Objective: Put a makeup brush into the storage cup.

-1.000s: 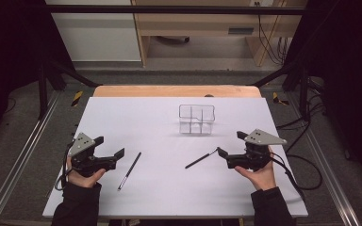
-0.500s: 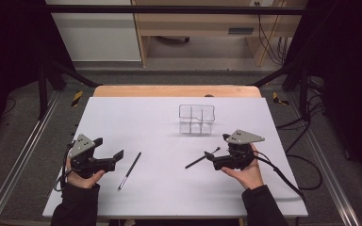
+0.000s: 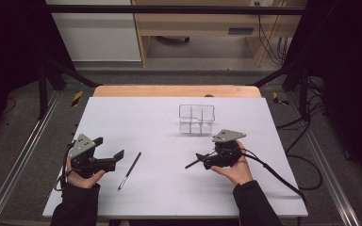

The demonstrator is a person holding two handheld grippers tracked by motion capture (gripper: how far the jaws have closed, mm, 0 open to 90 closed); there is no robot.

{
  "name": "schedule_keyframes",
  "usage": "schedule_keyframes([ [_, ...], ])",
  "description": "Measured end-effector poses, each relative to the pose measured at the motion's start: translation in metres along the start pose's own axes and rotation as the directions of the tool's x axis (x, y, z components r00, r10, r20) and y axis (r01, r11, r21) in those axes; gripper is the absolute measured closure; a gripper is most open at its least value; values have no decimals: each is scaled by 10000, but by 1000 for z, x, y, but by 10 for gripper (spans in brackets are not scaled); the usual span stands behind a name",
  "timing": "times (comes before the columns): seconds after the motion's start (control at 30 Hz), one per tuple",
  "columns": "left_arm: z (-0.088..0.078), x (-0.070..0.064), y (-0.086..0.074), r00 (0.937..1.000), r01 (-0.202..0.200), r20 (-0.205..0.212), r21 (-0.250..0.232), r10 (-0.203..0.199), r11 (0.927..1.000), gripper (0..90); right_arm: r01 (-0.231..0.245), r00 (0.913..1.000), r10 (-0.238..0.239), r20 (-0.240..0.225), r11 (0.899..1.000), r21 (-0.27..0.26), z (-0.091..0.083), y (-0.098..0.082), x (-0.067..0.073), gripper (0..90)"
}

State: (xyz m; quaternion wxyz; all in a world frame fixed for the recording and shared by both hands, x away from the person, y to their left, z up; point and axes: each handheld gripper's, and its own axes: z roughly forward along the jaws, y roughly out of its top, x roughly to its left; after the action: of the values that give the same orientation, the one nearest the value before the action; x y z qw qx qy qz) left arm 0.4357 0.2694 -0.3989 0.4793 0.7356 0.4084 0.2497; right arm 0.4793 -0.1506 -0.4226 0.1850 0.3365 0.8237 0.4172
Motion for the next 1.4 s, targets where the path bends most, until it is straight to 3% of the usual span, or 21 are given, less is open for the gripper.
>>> schedule_keyframes([
  [0.23,1,0,0,10000,-12,-5,13,12,10000,63,112,9999,-107,-67,9975,693,21,-8,2,102],
  [0.57,1,0,0,10000,-77,3,28,77,10000,64,359,9993,-338,-178,9905,1326,37,-16,4,119],
  [0.77,4,-2,-1,9999,-124,39,139,123,9998,66,564,9976,-484,-488,9825,1777,51,-22,4,145],
  [1.07,5,-1,-1,9999,-95,41,135,95,9999,67,800,9954,-672,-688,9755,2049,63,-25,5,193],
  [1.2,6,-2,-1,9999,-127,36,188,126,9997,67,694,9943,-508,-939,9761,2062,63,-25,4,251],
  [1.4,7,-3,-2,9999,-133,69,204,131,9997,68,564,9958,-397,-825,9757,2117,60,-24,4,356],
])
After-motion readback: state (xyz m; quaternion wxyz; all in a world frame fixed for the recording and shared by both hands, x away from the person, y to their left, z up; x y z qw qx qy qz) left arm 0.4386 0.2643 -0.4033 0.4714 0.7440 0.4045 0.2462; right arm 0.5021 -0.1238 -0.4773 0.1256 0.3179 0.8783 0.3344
